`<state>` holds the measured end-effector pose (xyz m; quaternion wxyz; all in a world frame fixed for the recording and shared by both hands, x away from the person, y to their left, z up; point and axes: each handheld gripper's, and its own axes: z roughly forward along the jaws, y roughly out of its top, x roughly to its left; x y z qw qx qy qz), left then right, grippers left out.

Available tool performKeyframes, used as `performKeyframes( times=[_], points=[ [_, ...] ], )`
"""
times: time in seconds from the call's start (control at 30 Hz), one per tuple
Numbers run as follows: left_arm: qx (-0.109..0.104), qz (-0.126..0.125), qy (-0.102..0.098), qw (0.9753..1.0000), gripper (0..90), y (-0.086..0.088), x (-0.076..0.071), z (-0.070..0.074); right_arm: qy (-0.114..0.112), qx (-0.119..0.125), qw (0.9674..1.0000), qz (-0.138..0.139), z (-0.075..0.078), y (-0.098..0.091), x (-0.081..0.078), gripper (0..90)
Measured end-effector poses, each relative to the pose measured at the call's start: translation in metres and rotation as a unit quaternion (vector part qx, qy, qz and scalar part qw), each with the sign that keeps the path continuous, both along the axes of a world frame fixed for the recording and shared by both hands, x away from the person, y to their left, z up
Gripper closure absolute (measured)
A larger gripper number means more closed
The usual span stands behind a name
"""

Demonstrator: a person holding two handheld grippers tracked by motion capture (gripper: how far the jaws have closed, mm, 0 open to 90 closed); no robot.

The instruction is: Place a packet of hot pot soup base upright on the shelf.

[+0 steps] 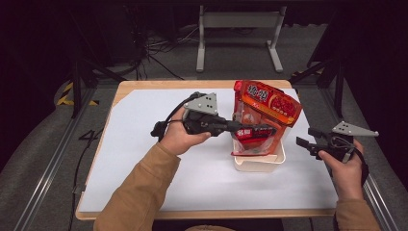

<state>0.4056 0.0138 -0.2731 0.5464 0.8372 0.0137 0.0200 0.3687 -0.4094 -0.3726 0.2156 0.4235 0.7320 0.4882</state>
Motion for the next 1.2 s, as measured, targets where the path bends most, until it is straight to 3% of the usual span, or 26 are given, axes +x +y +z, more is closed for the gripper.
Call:
performKeyframes(
  times=[0.47,1.2],
  points=[
    [0.002,-0.012,0.002,0.9999,90.0,-0.019,0.001,-0.006,-0.002,0.003,1.0,-0.002,0.0,-0.002,0.0,29.2],
    [0.026,-0.018,0.01,0.9995,90.0,-0.037,0.005,-0.028,0.001,0.002,1.0,0.0,-0.001,-0.001,0.001,29.1]
  ],
)
